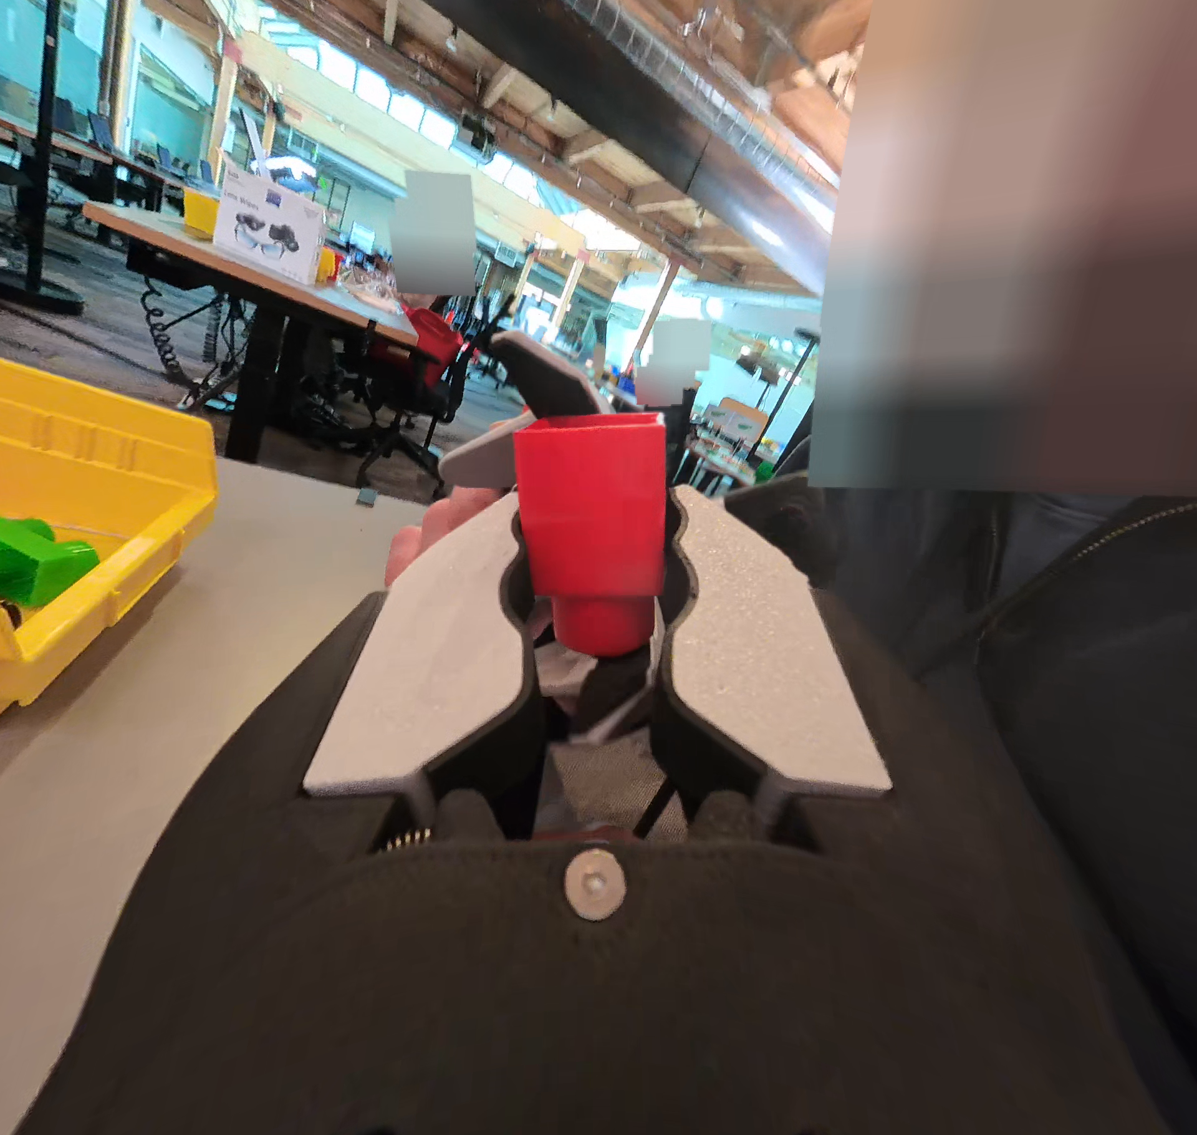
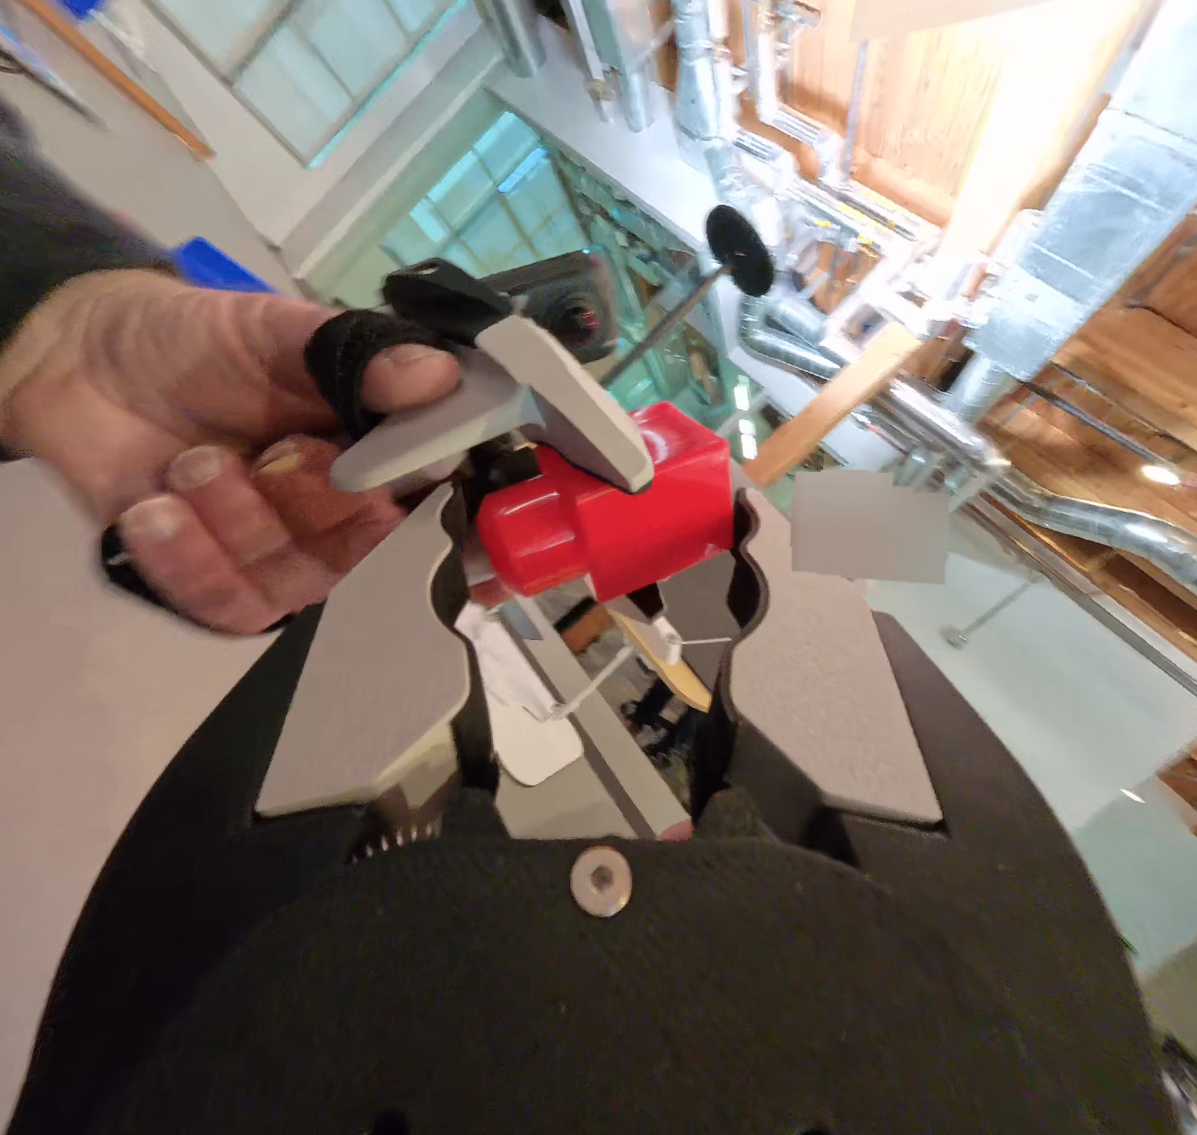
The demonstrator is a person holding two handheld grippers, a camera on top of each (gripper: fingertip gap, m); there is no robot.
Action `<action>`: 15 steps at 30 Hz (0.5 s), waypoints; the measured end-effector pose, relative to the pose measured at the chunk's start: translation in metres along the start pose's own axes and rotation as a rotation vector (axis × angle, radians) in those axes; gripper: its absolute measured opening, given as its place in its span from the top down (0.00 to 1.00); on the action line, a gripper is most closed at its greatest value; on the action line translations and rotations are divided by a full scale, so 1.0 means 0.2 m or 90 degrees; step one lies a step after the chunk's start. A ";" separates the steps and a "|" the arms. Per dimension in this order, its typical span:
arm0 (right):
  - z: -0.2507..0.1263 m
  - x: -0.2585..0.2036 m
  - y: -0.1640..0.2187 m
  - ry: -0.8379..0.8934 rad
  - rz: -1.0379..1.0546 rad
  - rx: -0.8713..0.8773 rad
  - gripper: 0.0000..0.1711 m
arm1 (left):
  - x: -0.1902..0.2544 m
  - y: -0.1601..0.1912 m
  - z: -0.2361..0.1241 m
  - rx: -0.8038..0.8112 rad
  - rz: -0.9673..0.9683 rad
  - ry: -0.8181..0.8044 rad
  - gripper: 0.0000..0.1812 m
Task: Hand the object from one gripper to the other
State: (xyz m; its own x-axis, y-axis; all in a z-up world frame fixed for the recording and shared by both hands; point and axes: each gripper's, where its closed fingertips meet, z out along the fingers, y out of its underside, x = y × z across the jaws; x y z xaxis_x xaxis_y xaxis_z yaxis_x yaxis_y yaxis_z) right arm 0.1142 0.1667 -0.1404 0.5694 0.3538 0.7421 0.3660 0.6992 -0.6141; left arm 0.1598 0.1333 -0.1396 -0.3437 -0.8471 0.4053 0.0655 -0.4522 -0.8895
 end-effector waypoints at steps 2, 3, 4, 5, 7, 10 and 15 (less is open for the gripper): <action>-0.03 -0.04 0.02 -0.068 -0.013 -0.001 0.51 | -0.01 0.03 -0.02 -0.067 0.028 -0.025 0.80; -0.04 -0.06 0.03 -0.110 -0.012 -0.002 0.50 | -0.02 0.04 -0.03 -0.103 0.044 -0.036 0.80; -0.06 -0.09 0.03 -0.164 -0.006 0.000 0.50 | -0.02 0.06 -0.04 -0.147 0.056 -0.039 0.80; -0.09 -0.11 0.02 -0.212 -0.001 0.005 0.53 | -0.02 0.09 -0.06 -0.199 0.067 -0.038 0.80; -0.12 -0.13 0.00 -0.291 0.005 0.006 0.54 | -0.04 0.14 -0.09 -0.285 0.099 -0.049 0.80; -0.15 -0.12 -0.03 -0.376 -0.017 -0.002 0.54 | -0.06 0.23 -0.14 -0.426 0.140 -0.064 0.80; -0.20 -0.25 -0.01 -0.560 -0.086 -0.044 0.59 | -0.04 0.31 -0.16 -0.553 0.161 -0.038 0.80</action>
State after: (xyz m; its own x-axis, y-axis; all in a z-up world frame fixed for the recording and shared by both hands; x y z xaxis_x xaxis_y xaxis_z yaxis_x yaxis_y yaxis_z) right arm 0.1139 0.1236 -0.1874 -0.2429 0.6398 0.7291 0.4492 0.7404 -0.5001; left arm 0.1377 0.1214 -0.2050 -0.3645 -0.9164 0.1650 -0.6052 0.0985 -0.7900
